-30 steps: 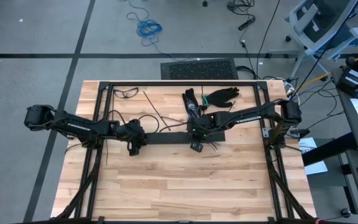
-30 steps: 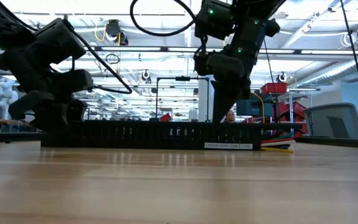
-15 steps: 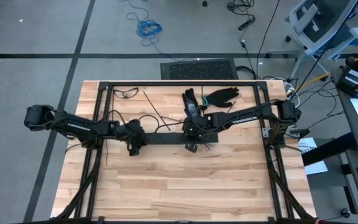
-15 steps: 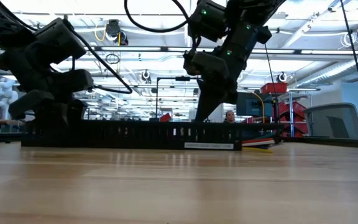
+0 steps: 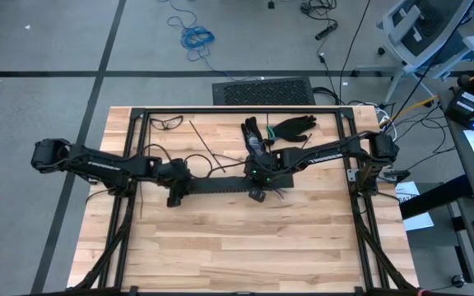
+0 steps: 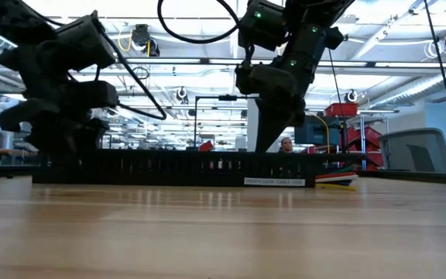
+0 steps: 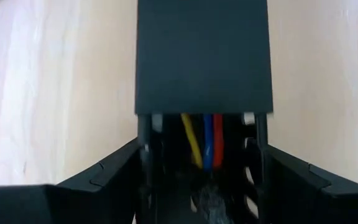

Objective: Ziptie cables
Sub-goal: Close the black cable duct

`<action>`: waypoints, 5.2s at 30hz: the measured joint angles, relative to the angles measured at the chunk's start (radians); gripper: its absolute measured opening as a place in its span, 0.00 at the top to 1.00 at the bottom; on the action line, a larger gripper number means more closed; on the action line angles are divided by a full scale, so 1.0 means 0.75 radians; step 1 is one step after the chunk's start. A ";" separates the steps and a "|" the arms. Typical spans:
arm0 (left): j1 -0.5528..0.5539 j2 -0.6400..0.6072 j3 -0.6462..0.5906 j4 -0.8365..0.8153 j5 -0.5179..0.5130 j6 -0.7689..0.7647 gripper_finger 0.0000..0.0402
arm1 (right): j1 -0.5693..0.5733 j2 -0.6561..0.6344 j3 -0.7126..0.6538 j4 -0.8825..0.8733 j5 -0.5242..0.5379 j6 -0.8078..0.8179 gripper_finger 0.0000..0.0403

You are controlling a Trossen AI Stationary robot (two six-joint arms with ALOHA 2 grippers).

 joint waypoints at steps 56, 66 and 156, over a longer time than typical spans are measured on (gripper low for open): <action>0.001 0.203 0.071 -0.036 -0.051 -0.008 0.17 | -0.002 -0.009 -0.005 0.022 -0.007 -0.058 1.00; -0.001 0.203 0.065 -0.030 -0.036 -0.009 0.35 | -0.002 -0.009 -0.005 0.018 -0.007 -0.059 1.00; 0.104 0.049 0.414 -0.487 0.074 -0.008 0.34 | -0.019 0.003 -0.005 0.478 -0.041 -0.246 1.00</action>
